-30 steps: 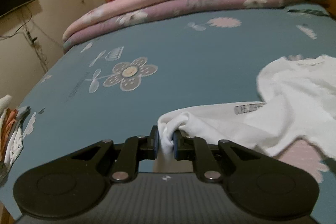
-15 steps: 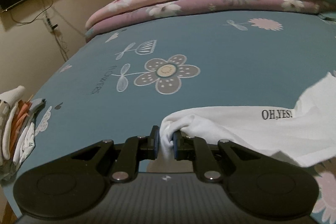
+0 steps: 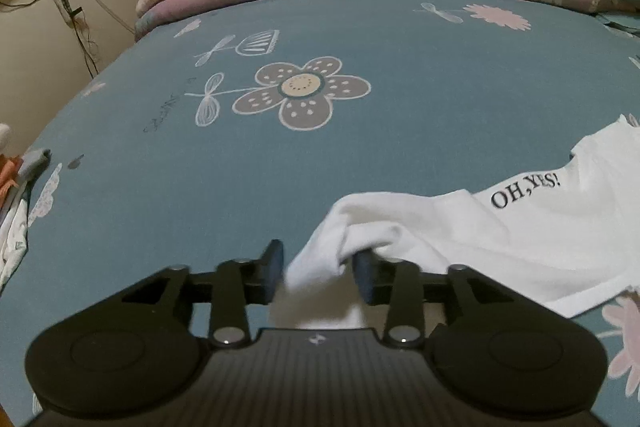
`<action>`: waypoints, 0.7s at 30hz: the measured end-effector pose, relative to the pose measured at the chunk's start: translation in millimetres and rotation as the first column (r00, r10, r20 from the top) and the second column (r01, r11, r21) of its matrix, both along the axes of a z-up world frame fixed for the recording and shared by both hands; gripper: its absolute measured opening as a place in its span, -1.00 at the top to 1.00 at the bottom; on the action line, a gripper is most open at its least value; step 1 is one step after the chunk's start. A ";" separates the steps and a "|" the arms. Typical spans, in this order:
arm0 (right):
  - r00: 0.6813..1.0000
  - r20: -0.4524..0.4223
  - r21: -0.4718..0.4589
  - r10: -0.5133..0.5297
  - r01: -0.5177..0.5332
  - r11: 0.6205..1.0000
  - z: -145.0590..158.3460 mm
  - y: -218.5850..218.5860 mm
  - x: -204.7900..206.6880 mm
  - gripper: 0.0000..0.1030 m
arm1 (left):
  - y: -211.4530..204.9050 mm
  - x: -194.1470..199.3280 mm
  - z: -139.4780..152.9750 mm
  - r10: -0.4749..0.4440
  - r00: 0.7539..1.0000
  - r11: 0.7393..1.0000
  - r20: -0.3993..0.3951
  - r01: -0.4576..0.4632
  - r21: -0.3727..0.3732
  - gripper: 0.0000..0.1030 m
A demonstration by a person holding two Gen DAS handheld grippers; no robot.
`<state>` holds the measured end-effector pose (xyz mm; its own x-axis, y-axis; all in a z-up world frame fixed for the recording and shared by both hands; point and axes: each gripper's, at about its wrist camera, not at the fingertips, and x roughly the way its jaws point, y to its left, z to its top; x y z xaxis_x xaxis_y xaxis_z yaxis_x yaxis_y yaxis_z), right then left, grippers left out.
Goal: Fold clothes
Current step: 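Grasp the T-shirt hem with the left gripper and pull it away from the shirt, then drag the sleeve with the left gripper to spread it flat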
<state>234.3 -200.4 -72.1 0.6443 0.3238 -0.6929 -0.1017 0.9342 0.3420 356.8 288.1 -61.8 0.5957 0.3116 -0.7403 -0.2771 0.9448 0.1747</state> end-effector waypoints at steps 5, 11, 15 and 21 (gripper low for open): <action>1.000 0.002 -0.006 0.009 -0.009 1.000 1.7 5.0 -3.2 -0.15 | 16.9 -23.6 -6.5 0.036 0.999 0.996 -0.001 -0.036 -0.083 0.10; 1.000 0.001 -0.014 0.009 -0.009 1.000 3.8 7.9 -6.3 -0.15 | 28.3 -52.4 -31.1 0.107 0.994 0.969 0.003 -0.103 -0.223 0.11; 1.000 0.001 -0.024 0.012 -0.012 1.000 5.7 10.9 -7.7 -0.15 | 26.9 -65.4 -40.5 0.152 0.987 0.940 0.054 -0.127 -0.316 0.09; 1.000 0.000 -0.027 0.017 -0.017 0.999 6.5 18.0 -7.4 -0.15 | 0.4 -52.6 -44.3 0.119 0.990 0.959 0.070 -0.096 -0.266 0.49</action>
